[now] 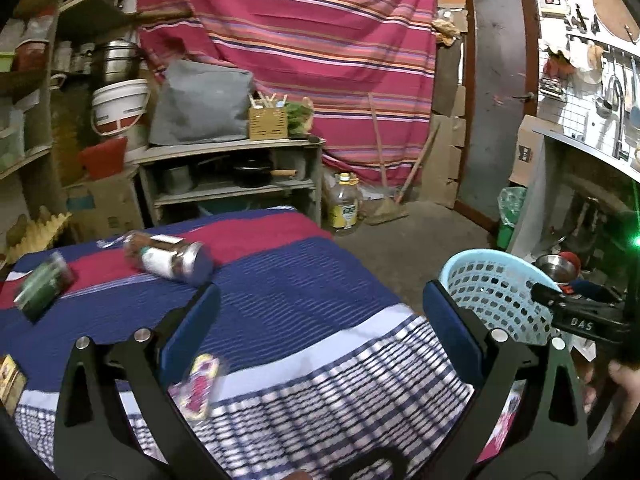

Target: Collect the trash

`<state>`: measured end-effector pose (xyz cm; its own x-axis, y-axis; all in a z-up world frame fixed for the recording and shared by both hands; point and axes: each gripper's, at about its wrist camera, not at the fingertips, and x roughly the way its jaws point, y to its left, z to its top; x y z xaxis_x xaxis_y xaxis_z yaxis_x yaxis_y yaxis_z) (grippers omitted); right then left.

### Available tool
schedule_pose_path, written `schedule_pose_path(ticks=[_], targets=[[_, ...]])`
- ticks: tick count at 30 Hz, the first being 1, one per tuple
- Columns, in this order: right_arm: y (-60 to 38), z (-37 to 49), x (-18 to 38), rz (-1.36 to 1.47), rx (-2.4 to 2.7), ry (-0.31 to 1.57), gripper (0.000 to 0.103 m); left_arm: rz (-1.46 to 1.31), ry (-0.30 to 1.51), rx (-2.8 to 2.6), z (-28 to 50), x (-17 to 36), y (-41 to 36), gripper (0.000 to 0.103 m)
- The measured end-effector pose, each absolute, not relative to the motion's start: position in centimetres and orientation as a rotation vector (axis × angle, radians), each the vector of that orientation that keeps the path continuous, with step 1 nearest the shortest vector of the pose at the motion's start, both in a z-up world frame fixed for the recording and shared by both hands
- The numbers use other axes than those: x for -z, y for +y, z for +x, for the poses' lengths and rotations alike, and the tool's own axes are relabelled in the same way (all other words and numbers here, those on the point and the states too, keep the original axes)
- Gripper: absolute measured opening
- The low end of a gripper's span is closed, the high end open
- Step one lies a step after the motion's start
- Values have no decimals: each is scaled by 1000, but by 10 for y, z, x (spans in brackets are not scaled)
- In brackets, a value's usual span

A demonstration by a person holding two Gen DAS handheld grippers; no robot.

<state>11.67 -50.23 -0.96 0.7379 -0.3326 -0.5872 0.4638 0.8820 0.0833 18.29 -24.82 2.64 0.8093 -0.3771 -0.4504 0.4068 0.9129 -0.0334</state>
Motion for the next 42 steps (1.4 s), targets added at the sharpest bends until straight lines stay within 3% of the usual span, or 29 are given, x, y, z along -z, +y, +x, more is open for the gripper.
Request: schedule_pose_path(ticks=[26,42], targets=[[-266,47,16,167,253,534,98,62,481,222,94,-11,-78,98],[-210,26,35,113,189,492,98,55,480,117,65,7,-27,98]])
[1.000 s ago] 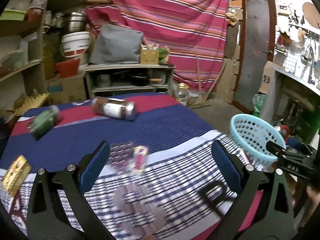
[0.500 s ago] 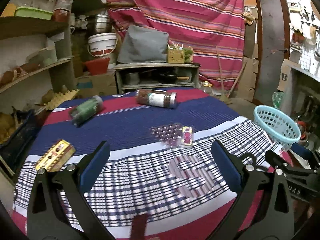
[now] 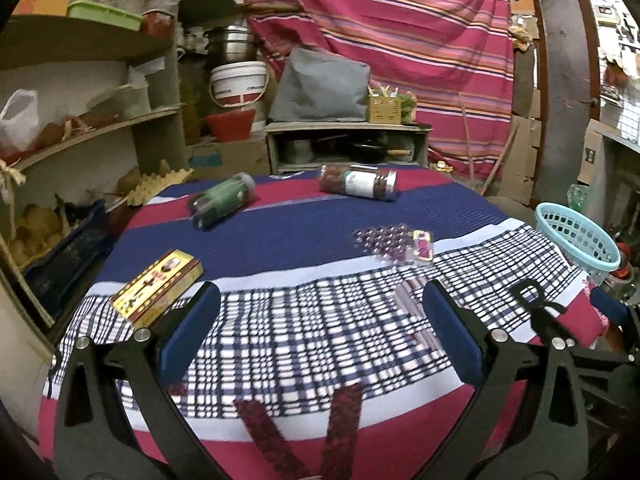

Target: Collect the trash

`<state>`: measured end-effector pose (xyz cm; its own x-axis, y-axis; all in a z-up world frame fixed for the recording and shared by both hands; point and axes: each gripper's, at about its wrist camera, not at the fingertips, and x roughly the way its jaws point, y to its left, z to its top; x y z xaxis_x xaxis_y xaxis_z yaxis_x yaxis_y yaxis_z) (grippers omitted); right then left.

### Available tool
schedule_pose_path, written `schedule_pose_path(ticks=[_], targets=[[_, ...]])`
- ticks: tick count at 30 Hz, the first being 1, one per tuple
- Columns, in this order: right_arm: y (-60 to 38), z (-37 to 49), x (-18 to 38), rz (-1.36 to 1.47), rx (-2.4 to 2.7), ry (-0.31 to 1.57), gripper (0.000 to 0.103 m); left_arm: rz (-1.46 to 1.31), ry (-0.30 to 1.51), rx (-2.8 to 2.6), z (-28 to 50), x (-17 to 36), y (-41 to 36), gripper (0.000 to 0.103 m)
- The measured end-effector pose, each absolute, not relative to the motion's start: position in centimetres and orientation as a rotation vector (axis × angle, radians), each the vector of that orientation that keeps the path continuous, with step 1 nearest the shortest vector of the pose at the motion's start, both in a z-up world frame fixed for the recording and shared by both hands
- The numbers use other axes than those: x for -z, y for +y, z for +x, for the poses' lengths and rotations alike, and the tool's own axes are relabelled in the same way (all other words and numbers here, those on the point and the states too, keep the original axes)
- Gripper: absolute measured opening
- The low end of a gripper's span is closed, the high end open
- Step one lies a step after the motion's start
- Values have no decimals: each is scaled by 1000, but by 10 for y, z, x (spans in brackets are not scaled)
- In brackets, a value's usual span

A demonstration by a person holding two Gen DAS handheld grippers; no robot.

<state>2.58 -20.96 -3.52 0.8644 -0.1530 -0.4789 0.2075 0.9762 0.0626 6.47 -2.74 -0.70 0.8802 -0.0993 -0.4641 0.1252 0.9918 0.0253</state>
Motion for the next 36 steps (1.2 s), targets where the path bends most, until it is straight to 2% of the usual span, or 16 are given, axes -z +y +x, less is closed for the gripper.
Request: schedule_pose_path(ticks=[12,36], targets=[[-198,13,37,104,178,439,98,48,486,83,44,26,-15,98],[-196,7,37,92,163,418,98,38,482,54,39,30,-8,98]])
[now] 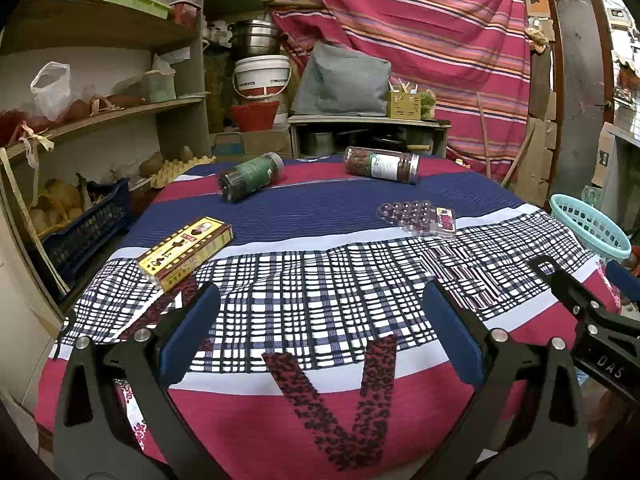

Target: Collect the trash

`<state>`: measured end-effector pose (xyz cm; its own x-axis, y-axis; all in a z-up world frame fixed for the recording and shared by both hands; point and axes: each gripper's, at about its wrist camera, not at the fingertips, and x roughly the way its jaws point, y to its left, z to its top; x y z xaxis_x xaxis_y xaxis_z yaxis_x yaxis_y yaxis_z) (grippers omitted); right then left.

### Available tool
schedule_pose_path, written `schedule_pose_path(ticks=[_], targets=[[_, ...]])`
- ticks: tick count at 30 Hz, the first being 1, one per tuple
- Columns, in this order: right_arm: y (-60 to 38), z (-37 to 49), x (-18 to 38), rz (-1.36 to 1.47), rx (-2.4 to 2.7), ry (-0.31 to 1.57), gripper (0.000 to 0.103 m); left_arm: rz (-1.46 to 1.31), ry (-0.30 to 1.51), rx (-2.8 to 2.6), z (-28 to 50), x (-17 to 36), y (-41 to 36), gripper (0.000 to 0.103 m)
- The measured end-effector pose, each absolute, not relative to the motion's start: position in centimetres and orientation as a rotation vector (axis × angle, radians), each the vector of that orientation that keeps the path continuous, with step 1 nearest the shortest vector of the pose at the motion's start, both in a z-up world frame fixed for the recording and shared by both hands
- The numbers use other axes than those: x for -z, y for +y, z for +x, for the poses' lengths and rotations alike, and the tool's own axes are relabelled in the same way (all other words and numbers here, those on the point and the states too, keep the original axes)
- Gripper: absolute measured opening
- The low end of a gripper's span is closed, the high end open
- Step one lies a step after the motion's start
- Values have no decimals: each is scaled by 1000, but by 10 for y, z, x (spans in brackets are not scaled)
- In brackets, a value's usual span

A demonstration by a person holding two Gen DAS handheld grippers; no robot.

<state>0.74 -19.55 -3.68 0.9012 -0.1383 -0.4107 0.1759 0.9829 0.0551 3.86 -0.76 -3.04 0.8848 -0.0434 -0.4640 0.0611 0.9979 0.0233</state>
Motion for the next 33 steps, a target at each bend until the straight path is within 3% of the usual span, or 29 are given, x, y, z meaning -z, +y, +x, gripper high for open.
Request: schedule_pose_path(ticks=[33], targets=[[-195,7,38,74,158,410,98,36,479,46,32,29,-4,98]])
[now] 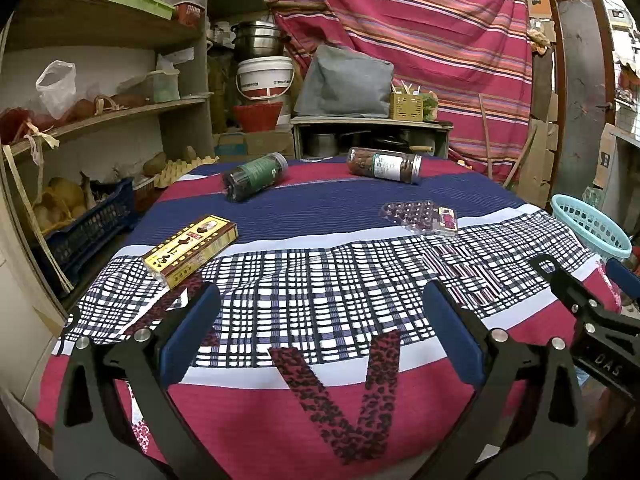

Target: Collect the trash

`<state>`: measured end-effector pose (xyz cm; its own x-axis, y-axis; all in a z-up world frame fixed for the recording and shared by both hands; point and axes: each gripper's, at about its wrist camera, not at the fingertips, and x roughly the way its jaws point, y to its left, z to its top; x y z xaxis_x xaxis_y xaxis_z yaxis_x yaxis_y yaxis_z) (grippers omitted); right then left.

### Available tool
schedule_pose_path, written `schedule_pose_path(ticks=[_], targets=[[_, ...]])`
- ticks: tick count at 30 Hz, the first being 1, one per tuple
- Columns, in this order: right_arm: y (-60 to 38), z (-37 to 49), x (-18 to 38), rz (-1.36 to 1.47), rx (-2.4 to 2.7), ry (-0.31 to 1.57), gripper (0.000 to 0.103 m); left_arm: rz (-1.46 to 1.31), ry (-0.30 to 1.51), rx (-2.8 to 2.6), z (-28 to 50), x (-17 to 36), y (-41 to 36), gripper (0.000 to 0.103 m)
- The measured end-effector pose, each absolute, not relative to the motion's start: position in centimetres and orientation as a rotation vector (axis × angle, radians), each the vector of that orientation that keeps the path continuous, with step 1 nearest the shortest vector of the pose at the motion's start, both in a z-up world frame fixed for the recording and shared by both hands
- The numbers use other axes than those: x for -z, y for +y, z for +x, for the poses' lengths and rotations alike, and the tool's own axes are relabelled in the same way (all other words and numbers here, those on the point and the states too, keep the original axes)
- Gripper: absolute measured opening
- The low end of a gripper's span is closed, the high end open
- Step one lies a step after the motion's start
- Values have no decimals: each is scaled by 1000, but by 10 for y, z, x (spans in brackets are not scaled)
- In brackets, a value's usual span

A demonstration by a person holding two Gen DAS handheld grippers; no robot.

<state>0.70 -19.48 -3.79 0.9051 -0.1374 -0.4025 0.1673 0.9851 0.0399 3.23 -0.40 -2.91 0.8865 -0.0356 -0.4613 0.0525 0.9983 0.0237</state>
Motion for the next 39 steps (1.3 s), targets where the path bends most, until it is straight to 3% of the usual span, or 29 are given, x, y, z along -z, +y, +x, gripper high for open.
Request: schedule_pose_path(ticks=[39], targets=[[-194,7,39,73,159,410,98,40,463,38,26,27,-3,98]])
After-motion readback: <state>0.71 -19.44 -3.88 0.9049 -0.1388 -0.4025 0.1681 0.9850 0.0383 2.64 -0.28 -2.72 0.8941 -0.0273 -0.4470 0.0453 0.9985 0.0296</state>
